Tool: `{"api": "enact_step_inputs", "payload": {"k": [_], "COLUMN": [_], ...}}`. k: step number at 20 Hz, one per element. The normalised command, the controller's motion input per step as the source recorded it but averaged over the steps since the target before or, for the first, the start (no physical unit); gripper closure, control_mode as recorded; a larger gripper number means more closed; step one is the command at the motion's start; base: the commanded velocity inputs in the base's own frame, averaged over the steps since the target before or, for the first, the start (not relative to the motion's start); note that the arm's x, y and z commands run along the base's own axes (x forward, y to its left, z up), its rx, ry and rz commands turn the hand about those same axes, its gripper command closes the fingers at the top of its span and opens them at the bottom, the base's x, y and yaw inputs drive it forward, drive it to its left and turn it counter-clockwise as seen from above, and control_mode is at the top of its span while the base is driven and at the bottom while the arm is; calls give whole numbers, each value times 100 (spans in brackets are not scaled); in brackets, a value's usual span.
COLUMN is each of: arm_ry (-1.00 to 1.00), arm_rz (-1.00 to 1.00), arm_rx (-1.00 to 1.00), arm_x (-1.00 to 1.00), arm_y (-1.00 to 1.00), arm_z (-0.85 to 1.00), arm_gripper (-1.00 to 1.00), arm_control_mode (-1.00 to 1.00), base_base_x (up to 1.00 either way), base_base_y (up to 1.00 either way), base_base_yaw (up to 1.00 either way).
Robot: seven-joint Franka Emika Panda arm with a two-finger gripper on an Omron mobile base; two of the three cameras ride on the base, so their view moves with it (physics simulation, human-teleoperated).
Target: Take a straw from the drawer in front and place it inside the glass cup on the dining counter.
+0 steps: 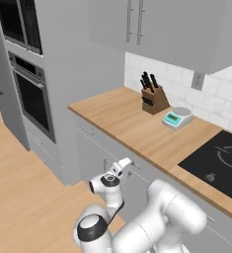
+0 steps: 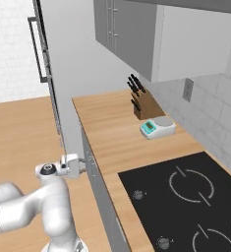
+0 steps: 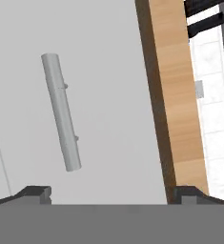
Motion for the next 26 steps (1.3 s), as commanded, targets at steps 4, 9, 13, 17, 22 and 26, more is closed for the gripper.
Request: {"api": "enact_step_inputs", "payload": {"k": [4,9,13,17,22,26], "arm_ry": [0,0,5,8,1,-4], "arm_rz": [6,2,0,0,0,0], "arm_rx": [1,0,0,0,0,0], "arm_x": [54,66,54,36,9,0], "arm_y": [0,0,0,0,-10,-26], "arm_z": [-27,-33,-55,-64,-36,-1], "arm_gripper": [-100,-100,-100,-100,-100,-100], "arm_control_mode": [-100,-100,-100,-100,-100,-100], "base_base_x": [0,0,0,0,0,0], "base_base_y": [0,0,0,0,0,0], "base_base_yaw": [0,0,0,0,0,0]}}
